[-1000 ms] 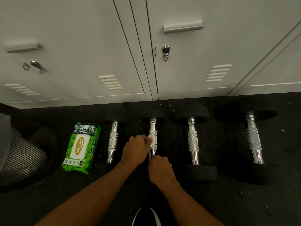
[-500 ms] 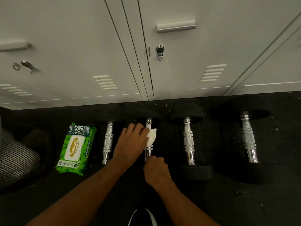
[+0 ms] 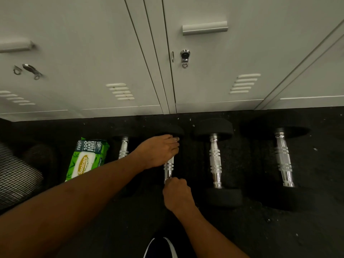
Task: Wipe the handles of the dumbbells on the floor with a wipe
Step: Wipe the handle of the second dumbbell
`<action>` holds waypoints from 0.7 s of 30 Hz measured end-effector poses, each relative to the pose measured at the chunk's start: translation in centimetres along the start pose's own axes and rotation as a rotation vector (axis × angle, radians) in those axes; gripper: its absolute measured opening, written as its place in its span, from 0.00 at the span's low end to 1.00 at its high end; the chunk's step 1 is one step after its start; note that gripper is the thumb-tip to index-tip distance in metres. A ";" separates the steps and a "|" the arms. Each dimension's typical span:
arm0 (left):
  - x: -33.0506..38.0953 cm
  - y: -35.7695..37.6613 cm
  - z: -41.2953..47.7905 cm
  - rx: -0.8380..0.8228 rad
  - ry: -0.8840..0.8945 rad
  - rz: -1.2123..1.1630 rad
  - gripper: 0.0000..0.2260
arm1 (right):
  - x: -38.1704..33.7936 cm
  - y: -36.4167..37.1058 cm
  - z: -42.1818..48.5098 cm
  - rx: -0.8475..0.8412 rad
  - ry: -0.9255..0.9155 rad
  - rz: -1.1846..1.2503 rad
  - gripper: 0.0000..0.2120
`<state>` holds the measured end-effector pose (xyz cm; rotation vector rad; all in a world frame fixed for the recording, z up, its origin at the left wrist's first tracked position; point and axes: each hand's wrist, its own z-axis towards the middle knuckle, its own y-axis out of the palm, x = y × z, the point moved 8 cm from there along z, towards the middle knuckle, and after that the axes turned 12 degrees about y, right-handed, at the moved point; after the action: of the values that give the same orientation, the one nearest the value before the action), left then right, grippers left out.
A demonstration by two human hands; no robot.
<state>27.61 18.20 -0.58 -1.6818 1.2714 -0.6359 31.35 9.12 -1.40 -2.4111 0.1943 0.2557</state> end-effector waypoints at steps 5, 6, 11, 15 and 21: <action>0.3 -0.4 0.5 -0.024 0.022 -0.001 0.20 | 0.4 0.1 0.0 0.009 0.038 0.091 0.14; 0.6 -0.3 0.3 -0.002 0.033 -0.021 0.20 | 0.5 0.1 0.0 0.001 0.061 0.130 0.14; 3.2 -0.5 -0.7 0.164 0.115 -0.154 0.16 | 1.0 0.2 0.0 -0.005 0.116 0.229 0.14; 5.3 -0.7 -0.9 0.203 0.165 -0.265 0.11 | 1.1 0.7 -0.1 -0.039 0.123 0.226 0.14; 5.0 -0.2 -1.2 0.131 0.199 -0.346 0.14 | 1.1 0.9 0.0 -0.055 0.142 0.262 0.17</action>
<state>28.42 13.10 -0.49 -1.7764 1.0528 -1.0928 32.22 8.36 -2.24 -2.4572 0.5773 0.2099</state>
